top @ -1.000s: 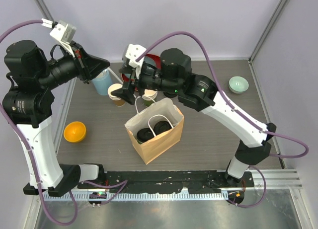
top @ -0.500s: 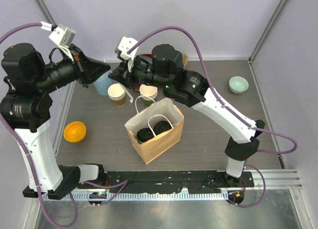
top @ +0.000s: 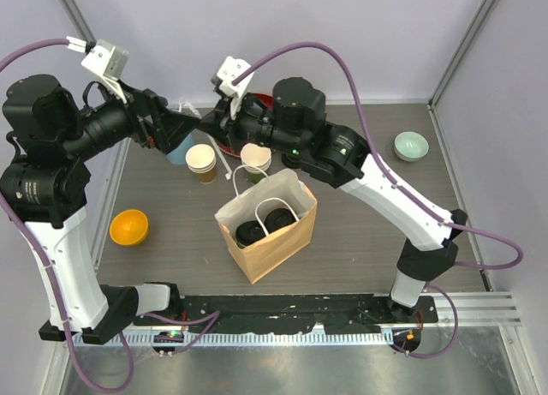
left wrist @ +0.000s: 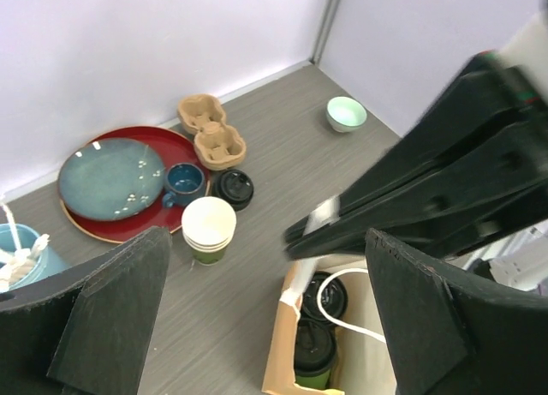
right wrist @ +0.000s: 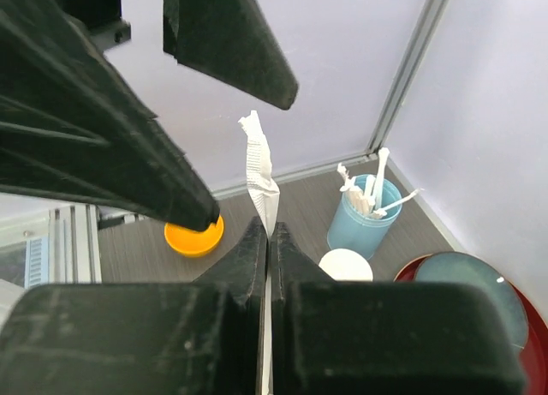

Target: Pack the takeout coffee

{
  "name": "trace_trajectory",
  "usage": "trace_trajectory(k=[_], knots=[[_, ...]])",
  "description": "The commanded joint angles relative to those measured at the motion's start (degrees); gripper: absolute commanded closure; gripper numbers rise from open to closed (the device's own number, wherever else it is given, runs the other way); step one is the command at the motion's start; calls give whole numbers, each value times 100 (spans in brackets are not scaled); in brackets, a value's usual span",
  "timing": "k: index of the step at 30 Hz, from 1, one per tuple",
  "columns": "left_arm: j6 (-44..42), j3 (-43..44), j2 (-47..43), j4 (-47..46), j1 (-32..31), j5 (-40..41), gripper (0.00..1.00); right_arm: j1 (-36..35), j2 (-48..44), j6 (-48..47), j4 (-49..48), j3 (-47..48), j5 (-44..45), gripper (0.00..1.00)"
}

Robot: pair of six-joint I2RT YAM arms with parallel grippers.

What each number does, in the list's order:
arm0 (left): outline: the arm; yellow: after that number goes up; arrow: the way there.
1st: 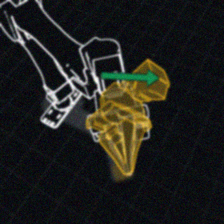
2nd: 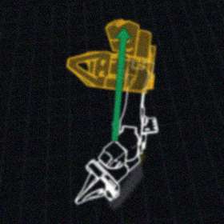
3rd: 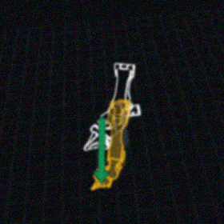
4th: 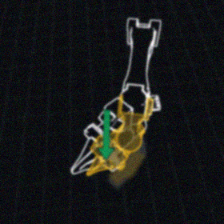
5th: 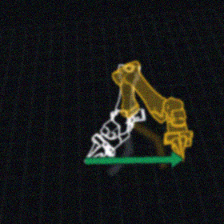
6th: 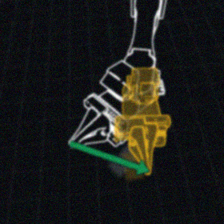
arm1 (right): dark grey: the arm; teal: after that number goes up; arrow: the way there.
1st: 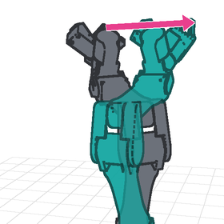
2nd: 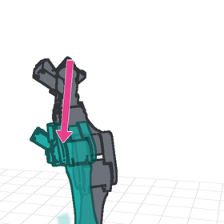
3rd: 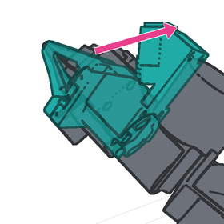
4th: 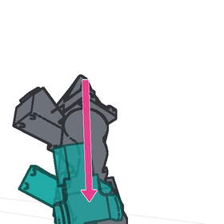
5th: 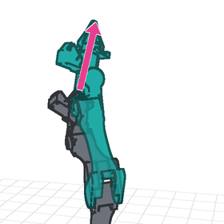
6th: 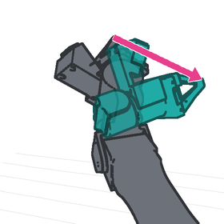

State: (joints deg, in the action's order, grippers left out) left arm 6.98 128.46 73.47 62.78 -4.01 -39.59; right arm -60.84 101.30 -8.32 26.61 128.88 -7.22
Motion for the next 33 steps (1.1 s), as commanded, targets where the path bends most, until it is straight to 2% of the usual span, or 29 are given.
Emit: trace_trajectory(k=[1,9,13,17,20,23,26,33], knots=[[-127,38,-44,-144,-3,522,0,28,-1031,418,-841,-335,388,99],[-312,-531,-114,-240,-12,672,0,20,-3077,471,-1202,-2189,1275,99],[-312,-937,-166,-389,-12,664,0,19,-3589,673,-1351,-3620,1487,99],[-250,-1218,-175,-548,-12,672,0,55,-3565,726,-1562,-4221,1267,99],[-233,-1682,-298,-732,-12,733,0,107,-3529,533,-1580,-4476,1530,99],[-267,-2165,-412,-873,-3,734,0,475,-3477,506,-1677,-4731,1497,99],[-417,-2666,-500,-891,-12,830,0,976,-3363,814,-1712,-4907,996,99],[-672,-3433,-650,-996,-12,1261,0,1153,-3406,1078,-1694,-5162,889,99]])
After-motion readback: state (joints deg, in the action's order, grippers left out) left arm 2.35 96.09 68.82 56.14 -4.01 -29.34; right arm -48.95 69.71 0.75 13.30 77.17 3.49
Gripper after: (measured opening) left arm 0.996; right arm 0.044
